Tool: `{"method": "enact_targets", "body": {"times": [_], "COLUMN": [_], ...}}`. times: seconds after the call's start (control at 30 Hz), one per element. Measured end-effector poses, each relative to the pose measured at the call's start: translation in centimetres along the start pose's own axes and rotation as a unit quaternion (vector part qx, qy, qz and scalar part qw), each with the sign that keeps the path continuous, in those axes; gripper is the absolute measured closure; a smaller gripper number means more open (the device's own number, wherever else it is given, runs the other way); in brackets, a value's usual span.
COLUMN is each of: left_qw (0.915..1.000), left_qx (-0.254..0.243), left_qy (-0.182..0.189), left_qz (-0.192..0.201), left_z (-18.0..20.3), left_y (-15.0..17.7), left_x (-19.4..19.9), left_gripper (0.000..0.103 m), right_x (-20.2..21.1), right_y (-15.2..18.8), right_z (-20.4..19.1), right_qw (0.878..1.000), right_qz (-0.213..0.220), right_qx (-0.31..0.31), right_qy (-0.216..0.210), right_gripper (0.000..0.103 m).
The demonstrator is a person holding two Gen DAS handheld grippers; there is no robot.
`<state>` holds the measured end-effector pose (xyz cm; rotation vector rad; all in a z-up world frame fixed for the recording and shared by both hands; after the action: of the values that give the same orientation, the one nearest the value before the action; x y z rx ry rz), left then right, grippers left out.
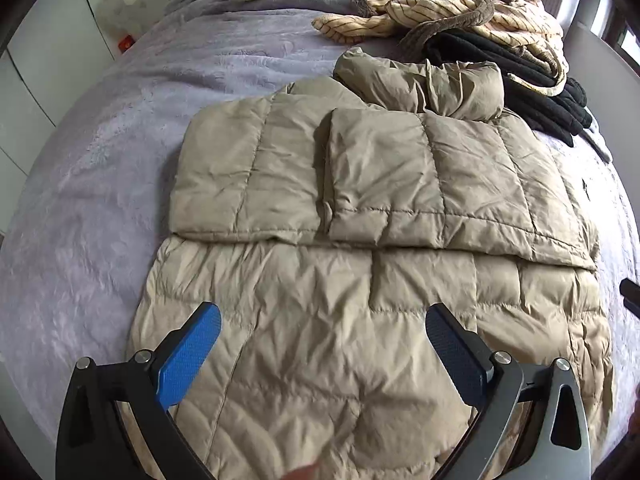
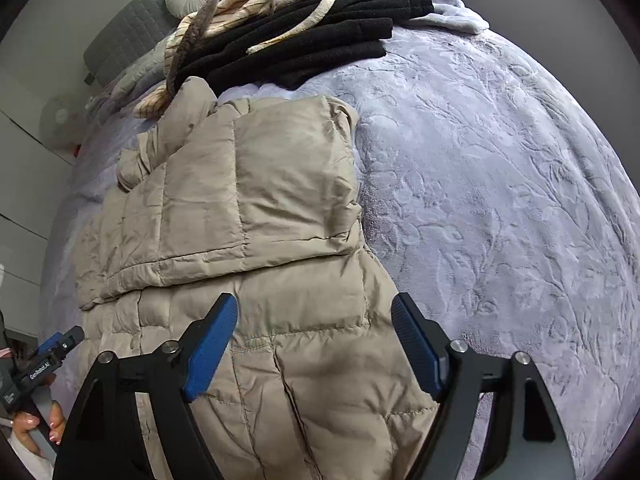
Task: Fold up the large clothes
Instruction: 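Pull both open tools back from the narrowed jacket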
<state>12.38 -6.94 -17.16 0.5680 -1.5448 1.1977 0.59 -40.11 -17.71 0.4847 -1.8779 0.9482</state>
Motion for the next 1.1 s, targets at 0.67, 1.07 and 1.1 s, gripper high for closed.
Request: {"method": "enact_targets", "body": {"times": [0.67,1.07,1.1], "left_qw": [0.9989,0.9992,0.9992], "left_qx": [0.034,0.022,0.020], "left_qy": [0.023,0.034,0.035], "left_qz": [-0.024,-0.006,-0.005], "left_z": [-6.0,-8.4,-8.4], "left_y": [7.5,10.7,10.9], "left_x": [4.8,11.0,11.3], "left_gripper": [0.000,0.000,0.000], "right_x": [6.1,11.5,11.9], "right_y": [7.0,12.1,12.3], "right_z": [-4.4,-6.4,-6.7], "right_qw": [1.000,1.000,1.000], "right_qz": [0.018,0.009,0.009], "right_qx": [0.000,-0.029,-0.029], "right_qy": [0.012,0.006,0.005], "right_gripper": [0.000,0.000,0.000]}}
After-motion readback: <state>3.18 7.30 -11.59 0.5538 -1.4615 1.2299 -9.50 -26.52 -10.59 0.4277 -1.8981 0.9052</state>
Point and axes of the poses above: each gripper's, at about its wrist camera, not at the fingertips, and x roughly against the way its jaws point, z to its right, y to its underside, the point moved 7 cm from there along -x, roughly the way its jaws point, and after that the axes turned 4 degrees about y, right-handed, at the moved point
